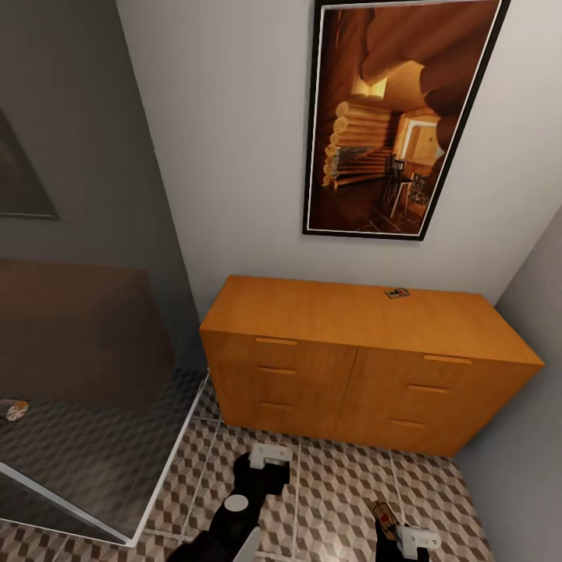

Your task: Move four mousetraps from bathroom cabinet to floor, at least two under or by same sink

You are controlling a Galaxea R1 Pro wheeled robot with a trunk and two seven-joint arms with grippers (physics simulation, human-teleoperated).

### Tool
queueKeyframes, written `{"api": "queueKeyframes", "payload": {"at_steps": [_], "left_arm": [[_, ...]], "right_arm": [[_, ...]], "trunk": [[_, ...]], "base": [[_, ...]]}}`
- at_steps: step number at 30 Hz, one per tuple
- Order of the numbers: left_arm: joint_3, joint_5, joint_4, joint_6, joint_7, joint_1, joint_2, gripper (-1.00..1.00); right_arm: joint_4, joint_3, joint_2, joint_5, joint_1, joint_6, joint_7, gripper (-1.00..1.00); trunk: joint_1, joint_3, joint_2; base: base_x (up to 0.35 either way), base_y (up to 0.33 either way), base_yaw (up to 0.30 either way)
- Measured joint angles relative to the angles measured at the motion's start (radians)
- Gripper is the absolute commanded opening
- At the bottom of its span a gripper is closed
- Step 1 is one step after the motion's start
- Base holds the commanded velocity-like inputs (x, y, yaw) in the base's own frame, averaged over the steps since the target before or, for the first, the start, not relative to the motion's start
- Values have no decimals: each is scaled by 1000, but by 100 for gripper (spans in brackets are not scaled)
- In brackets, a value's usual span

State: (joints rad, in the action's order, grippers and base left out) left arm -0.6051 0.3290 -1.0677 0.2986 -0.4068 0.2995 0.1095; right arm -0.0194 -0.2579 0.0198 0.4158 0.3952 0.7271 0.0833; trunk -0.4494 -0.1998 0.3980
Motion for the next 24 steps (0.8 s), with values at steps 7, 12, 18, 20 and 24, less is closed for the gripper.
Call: {"api": "queueKeyframes", "payload": {"at_steps": [7, 12, 18, 20, 24], "left_arm": [[-17, -1, -136, 188, 15, 0, 12, 100], [-17, -5, -344, 424, 17, 1, 35, 100], [-15, -5, -438, 472, 14, 42, 46, 100], [-15, -5, -446, 478, 12, 71, 47, 100], [-15, -5, -426, 557, 10, 183, 48, 100]], "right_arm": [[0, 0, 1, 0, 0, 0, -1, -100], [0, 0, 2, 0, 0, 0, 0, -100], [0, -1, 2, 0, 0, -1, 0, -100], [0, -1, 2, 0, 0, -1, 0, -100], [0, -2, 0, 0, 0, -2, 0, -100]], "trunk": [[0, 0, 0], [0, 0, 0], [0, 0, 0], [0, 0, 0], [0, 0, 0]], "base": [[0, 0, 0], [0, 0, 0], [0, 0, 0], [0, 0, 0], [0, 0, 0]]}}
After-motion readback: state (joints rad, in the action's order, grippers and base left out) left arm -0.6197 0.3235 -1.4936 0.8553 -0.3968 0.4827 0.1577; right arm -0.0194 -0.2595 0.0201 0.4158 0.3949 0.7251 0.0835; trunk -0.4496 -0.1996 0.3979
